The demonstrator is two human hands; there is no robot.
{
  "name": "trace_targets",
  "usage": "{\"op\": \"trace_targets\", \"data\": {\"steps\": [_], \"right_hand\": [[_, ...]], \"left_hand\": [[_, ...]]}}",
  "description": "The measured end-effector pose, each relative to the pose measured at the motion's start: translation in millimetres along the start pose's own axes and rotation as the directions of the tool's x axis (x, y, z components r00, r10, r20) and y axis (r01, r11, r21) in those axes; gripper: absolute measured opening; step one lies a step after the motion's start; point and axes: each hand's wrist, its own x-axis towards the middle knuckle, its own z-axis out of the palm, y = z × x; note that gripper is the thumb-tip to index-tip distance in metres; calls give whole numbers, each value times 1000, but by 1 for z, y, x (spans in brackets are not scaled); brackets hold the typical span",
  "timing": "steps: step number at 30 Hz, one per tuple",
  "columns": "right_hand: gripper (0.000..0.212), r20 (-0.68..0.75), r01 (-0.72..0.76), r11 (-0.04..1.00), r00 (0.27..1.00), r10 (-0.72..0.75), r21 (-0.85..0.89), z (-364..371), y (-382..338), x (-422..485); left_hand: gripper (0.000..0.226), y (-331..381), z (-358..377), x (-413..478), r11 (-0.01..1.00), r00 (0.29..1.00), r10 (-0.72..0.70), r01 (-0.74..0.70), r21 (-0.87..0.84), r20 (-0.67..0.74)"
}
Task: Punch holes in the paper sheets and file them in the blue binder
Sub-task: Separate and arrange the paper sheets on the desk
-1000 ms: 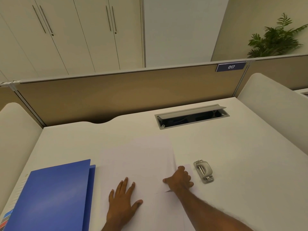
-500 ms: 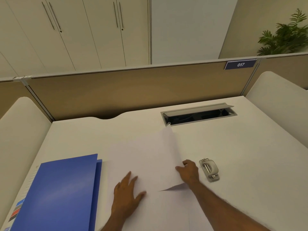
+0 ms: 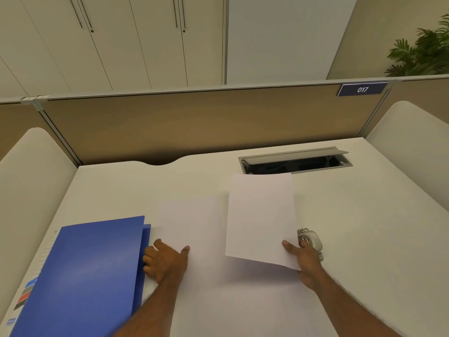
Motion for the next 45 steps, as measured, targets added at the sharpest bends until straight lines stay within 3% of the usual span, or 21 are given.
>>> {"op": "trace_targets", "data": {"steps": [3,6,10,12,15,18,21,31,35,40,42,45], "right_hand": [[23,-9,38,999,999,-38,-38,4,4,4],[23,-2,31,997,1000,-31,-66,9,8,6],[25,6,26,995,1000,-26,-99,14,12,7],[23,23,37,992,999,-35,-119,17,13,6],[19,44,66,981,997,-59,-183,21,13,4],[16,73,85,967,995,-70,-241,30,13,-1],[18,98,94,953,993,-68,-287,44,17,-4],[27,134,161,845,985,-107,-510,82,48,-12],[29,136,198,821,980,-147,-535,92,47,-16],[27,146,227,808,974,-176,-544,83,32,-27],[23,142,284,751,958,-250,-596,71,29,-29],[34,138,315,508,924,-355,-802,45,34,-33]], "left_hand": [[94,8,-3,6,998,999,-29,28,55,31],[99,16,-7,13,995,993,-74,67,80,91],[102,17,-8,30,989,967,-146,149,0,207],[89,13,-11,39,982,955,-119,153,-107,272],[45,6,-17,45,942,950,55,53,-333,308],[32,-2,-22,45,875,934,202,-38,-482,293],[33,-9,-25,35,823,903,283,-56,-566,323],[48,-13,-15,5,726,892,285,39,-686,352],[57,-15,-11,1,765,888,287,13,-644,359],[56,-17,-16,3,766,919,295,-64,-639,261],[47,-20,-22,10,743,924,315,-97,-663,217],[39,-22,-33,17,695,926,329,-103,-712,187]]}}
